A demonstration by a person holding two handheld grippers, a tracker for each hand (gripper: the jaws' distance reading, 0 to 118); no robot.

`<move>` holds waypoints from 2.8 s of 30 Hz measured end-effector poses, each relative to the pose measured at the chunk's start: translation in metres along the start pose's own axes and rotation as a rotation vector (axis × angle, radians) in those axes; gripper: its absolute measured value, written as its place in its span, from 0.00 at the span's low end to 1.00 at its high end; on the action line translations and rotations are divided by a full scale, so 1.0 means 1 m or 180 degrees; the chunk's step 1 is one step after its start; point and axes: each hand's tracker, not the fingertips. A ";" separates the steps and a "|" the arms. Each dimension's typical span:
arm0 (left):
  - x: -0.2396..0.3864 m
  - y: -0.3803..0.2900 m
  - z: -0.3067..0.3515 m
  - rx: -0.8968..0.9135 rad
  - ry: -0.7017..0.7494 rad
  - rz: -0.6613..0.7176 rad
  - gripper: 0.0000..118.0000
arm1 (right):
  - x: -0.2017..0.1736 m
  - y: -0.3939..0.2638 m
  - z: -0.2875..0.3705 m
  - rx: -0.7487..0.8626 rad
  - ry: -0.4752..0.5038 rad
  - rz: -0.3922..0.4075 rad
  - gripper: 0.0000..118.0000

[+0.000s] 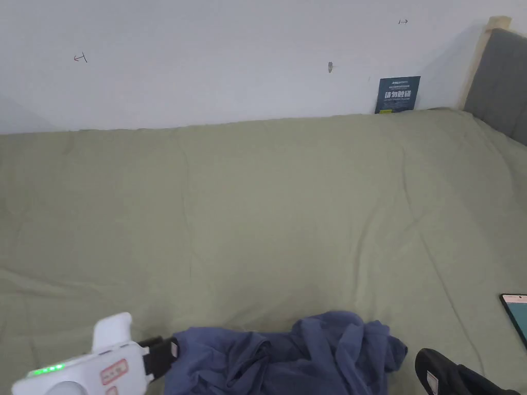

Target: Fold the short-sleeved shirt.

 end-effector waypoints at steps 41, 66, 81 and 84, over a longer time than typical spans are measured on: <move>-0.055 -0.020 -0.098 -0.0718 -0.1723 0.0560 1.00 | -0.005 -0.002 -0.006 -0.0298 0.0045 -0.0173 0.00; -0.011 0.005 0.065 0.0750 0.0693 -0.1138 0.20 | -0.010 -0.011 -0.007 -0.0298 0.0169 -0.0166 0.00; 0.077 -0.055 -0.006 0.0099 -0.0016 -0.2098 0.97 | -0.002 -0.011 0.011 -0.0222 0.0139 -0.0051 0.00; 0.042 -0.030 0.043 0.0184 -0.0855 -0.1347 1.00 | 0.000 -0.015 0.002 -0.0274 0.0132 -0.0090 0.00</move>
